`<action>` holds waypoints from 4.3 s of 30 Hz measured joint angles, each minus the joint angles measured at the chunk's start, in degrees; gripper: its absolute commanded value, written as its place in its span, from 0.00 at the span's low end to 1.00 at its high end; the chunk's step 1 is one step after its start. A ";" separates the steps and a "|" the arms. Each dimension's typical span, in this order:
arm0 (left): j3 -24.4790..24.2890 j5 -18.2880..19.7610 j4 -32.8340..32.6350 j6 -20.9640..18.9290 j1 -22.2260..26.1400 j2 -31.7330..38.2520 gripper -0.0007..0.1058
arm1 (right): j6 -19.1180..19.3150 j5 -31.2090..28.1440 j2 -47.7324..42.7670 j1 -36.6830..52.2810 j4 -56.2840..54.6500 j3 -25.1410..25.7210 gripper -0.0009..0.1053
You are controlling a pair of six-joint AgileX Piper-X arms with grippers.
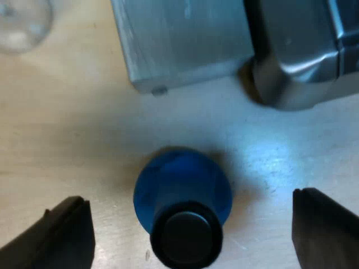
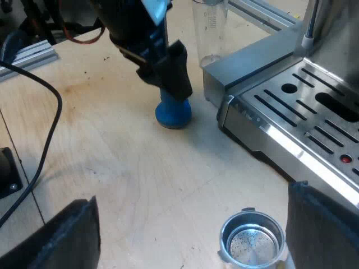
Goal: Grind coffee beans and then tamp
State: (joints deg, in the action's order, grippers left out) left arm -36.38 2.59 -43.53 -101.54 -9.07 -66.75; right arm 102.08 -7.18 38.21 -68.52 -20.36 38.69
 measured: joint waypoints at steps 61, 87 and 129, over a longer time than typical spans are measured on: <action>-1.83 12.26 -12.34 -0.86 -7.45 37.27 0.01 | -3.33 -3.45 0.00 0.00 -5.16 -1.15 0.67; -2.27 16.77 -9.69 -1.32 -26.97 27.30 0.01 | -6.38 -7.48 -0.15 0.00 16.70 -23.94 0.67; -10.99 10.20 0.38 0.54 -35.82 -4.45 0.01 | -6.45 -7.52 -0.15 0.00 17.98 -25.38 0.67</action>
State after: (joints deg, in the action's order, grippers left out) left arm -47.36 12.79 -43.15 -101.01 -44.90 -71.20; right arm 95.63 -14.70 38.06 -68.52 -2.38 13.31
